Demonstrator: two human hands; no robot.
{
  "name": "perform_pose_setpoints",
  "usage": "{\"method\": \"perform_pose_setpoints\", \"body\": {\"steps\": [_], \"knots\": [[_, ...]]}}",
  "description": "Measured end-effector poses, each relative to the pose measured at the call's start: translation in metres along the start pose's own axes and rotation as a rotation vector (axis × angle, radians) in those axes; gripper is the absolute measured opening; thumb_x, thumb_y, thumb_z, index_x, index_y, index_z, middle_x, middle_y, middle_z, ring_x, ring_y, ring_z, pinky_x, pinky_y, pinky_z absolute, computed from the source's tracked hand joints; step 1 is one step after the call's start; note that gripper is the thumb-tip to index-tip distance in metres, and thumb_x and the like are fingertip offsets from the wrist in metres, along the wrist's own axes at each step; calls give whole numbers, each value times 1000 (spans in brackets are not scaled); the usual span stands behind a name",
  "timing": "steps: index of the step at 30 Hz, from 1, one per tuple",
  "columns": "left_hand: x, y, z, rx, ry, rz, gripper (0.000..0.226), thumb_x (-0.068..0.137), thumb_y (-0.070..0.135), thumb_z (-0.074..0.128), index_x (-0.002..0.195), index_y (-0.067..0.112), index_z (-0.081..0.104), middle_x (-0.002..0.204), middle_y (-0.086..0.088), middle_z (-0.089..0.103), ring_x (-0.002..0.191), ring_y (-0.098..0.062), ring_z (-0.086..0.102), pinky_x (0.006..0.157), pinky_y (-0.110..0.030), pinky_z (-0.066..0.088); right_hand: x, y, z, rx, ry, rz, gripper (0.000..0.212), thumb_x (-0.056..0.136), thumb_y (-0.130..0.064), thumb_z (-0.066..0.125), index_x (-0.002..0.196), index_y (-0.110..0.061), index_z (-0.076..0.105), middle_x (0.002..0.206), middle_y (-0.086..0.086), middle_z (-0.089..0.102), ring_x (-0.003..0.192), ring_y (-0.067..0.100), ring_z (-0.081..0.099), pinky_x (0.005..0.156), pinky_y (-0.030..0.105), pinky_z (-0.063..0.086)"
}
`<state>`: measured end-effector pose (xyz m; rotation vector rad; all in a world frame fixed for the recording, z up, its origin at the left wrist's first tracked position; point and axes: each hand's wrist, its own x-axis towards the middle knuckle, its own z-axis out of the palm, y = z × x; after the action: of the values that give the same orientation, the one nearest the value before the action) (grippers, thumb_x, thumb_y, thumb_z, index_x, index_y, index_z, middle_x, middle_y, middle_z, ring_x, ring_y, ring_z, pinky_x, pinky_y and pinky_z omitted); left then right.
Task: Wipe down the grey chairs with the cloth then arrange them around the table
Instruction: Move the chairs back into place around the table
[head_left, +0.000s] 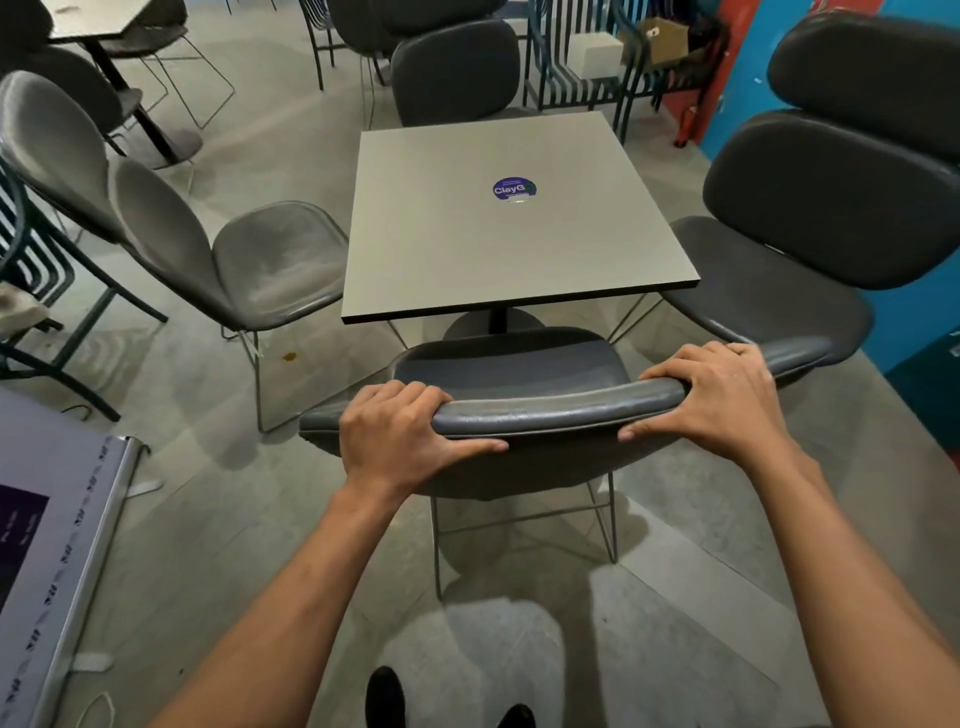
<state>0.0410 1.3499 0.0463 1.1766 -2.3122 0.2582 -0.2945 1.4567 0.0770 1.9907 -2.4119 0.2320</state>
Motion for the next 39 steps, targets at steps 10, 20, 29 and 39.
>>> {"method": "perform_pose_setpoints", "body": {"steps": [10, 20, 29, 39], "knots": [[2, -4, 8, 1, 27, 13, 80, 70, 98, 50, 78, 22, 72, 73, 4, 70, 71, -17, 66, 69, -33, 48, 7, 1, 4, -25, 19, 8, 95, 52, -107, 36, 110, -40, 71, 101, -12, 65, 97, 13, 53, 88, 35, 30], [-14, -10, -9, -56, -127, 4, 79, 78, 96, 37, 108, 31, 71, 102, 9, 73, 95, -13, 66, 88, -34, 49, -13, -13, 5, 59, -1, 64, 99, 51, -105, 38, 115, -35, 69, 110, -6, 66, 111, 18, 55, 106, 42, 30], [-7, -36, -2, -112, -97, 94, 77, 72, 98, 45, 95, 32, 76, 85, 11, 73, 75, -11, 65, 67, -32, 55, -35, -26, 8, 15, 37, 123, 98, 53, -106, 33, 110, -35, 71, 103, -9, 64, 104, 14, 52, 98, 39, 31], [-15, -25, -4, -104, -86, 42, 81, 72, 99, 42, 97, 30, 77, 89, 10, 74, 84, -12, 67, 81, -33, 50, -42, -21, 12, 18, 133, 63, 91, 61, -102, 38, 111, -34, 70, 107, -8, 67, 105, 16, 56, 99, 39, 30]]}}
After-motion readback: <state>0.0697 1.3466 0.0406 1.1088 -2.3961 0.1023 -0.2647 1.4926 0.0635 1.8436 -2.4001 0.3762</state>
